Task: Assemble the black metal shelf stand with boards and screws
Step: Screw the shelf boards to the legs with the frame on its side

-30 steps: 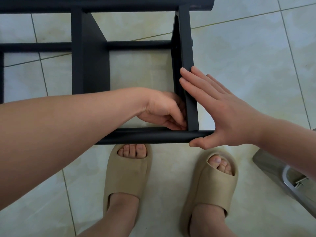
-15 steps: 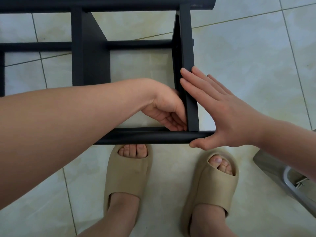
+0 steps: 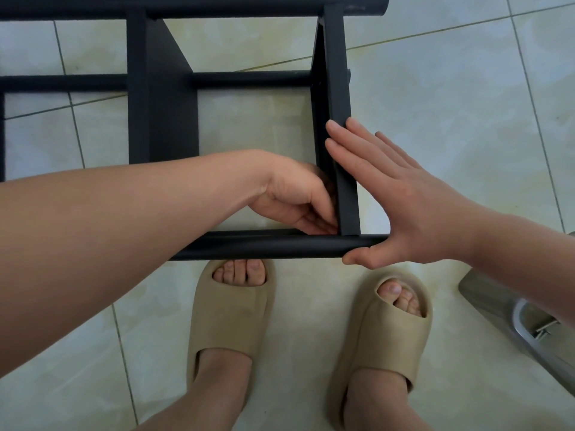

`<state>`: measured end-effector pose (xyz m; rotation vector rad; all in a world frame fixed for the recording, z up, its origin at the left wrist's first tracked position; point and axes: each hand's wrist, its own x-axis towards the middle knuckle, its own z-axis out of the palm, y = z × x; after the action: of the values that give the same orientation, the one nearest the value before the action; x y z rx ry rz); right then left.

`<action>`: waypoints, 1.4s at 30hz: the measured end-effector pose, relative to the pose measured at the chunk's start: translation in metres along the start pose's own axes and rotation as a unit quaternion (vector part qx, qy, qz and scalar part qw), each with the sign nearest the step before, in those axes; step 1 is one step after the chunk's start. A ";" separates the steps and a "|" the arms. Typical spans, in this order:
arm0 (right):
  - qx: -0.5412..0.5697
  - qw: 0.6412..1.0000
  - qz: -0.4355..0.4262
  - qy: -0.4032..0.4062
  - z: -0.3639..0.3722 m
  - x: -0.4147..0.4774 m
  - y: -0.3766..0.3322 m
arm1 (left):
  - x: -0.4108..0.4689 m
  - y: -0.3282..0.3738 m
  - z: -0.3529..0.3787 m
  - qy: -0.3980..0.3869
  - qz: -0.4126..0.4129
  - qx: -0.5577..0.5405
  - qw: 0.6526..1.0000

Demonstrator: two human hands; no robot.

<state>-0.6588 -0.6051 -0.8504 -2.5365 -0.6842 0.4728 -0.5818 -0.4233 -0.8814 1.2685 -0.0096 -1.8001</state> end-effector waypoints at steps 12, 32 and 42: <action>-0.001 1.000 -0.001 0.001 0.000 0.000 0.000 | 0.002 0.009 -0.001 0.020 -0.018 0.055 0.998; -0.006 1.000 -0.001 0.001 0.000 0.000 0.000 | 0.002 0.007 0.000 0.024 -0.028 0.025 0.999; -0.001 1.000 -0.005 0.009 0.000 0.000 0.001 | -0.002 0.003 -0.003 -0.010 -0.010 0.029 0.999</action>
<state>-0.6582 -0.6054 -0.8508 -2.5340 -0.6918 0.4453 -0.5781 -0.4225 -0.8799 1.2954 -0.0597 -1.8420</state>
